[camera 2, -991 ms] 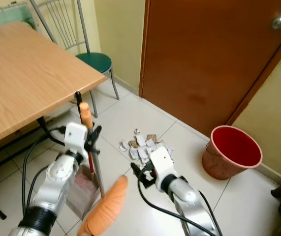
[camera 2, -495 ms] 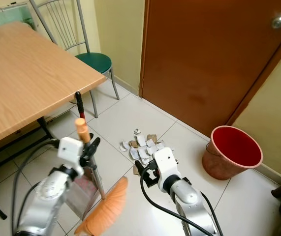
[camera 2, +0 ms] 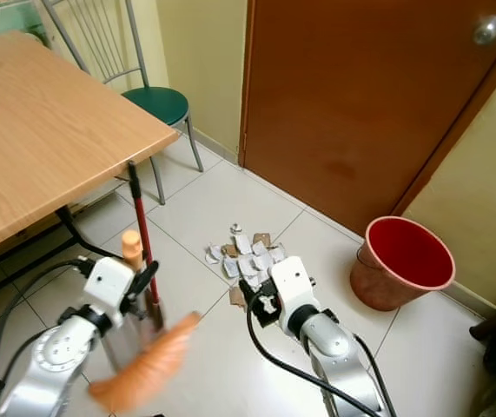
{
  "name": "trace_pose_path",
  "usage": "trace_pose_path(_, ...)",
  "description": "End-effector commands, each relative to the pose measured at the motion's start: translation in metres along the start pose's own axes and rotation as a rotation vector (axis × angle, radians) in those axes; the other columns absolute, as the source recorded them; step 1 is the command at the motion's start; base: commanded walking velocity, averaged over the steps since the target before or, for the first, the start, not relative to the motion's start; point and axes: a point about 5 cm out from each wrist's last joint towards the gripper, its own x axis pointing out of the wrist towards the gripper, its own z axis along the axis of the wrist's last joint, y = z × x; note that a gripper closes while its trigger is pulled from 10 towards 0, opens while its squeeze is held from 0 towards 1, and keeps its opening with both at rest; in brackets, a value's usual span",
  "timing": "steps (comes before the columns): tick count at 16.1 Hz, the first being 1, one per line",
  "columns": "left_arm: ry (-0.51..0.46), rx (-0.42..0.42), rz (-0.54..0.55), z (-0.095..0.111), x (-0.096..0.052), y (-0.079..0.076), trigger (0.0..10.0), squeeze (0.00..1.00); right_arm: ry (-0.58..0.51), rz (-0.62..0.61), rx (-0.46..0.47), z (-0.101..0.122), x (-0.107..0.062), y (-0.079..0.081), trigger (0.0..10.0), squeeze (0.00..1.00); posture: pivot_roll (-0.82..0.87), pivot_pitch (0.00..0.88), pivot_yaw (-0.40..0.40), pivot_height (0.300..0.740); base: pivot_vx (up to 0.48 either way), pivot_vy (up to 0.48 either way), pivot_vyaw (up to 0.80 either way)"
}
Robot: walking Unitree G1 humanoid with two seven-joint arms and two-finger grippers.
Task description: Sweep floor
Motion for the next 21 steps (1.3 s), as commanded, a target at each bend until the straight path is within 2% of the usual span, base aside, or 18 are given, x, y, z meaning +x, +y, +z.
trace_pose_path(1, 0.009, 0.045, 0.013, 0.001, -0.004, 0.007, 10.0, 0.00, -0.001, -0.011, -0.011, 0.001, -0.003, 0.000, 10.0, 0.00, 0.06, 0.143, -0.034, 0.740, 0.000, 0.000, 0.00)
trace_pose_path(4, -0.035, -0.096, -0.010, 0.010, -0.004, 0.002, 10.0, 0.00, 0.009, -0.039, -0.011, -0.001, -0.004, 0.000, 10.0, 0.00, 0.05, 0.135, -0.037, 0.740, 0.000, 0.000, 0.00)
trace_pose_path(7, -0.025, -0.158, 0.042, 0.007, -0.004, -0.015, 10.0, 0.00, 0.003, -0.050, -0.020, 0.002, -0.003, -0.001, 10.0, 0.00, 0.04, 0.129, -0.033, 0.740, 0.000, 0.000, 0.00)
trace_pose_path(9, -0.021, -0.154, 0.054, 0.006, -0.005, -0.024, 10.0, 0.00, 0.000, -0.054, -0.024, 0.002, 0.000, -0.002, 10.0, 0.00, 0.05, 0.124, -0.031, 0.740, 0.000, 0.000, 0.00)
trace_pose_path(13, 0.011, -0.212, 0.081, 0.004, -0.008, -0.026, 10.0, 0.00, -0.003, -0.059, -0.022, 0.002, 0.004, -0.004, 10.0, 0.00, 0.07, 0.111, -0.026, 0.740, 0.000, 0.000, 0.00)
trace_pose_path(14, 0.009, -0.201, 0.070, 0.004, -0.009, -0.028, 10.0, 0.00, -0.001, -0.062, -0.018, 0.001, 0.004, -0.004, 10.0, 0.00, 0.07, 0.108, -0.027, 0.740, 0.000, 0.000, 0.00)
trace_pose_path(17, 0.016, -0.231, 0.026, 0.001, -0.018, -0.041, 10.0, 0.00, 0.024, -0.080, -0.004, -0.009, -0.003, -0.006, 10.0, 0.00, 0.06, 0.089, -0.020, 0.740, 0.000, 0.000, 0.00)
trace_pose_path(20, 0.012, -0.255, 0.026, 0.001, -0.027, -0.050, 10.0, 0.00, 0.020, -0.099, 0.015, -0.010, -0.004, -0.008, 10.0, 0.00, 0.06, 0.095, -0.012, 0.740, 0.000, 0.000, 0.00)
trace_pose_path(21, 0.025, -0.278, 0.063, -0.002, -0.035, -0.050, 10.0, 0.00, 0.016, -0.115, 0.031, -0.009, -0.004, -0.010, 10.0, 0.00, 0.06, 0.100, -0.011, 0.740, 0.000, 0.000, 0.00)
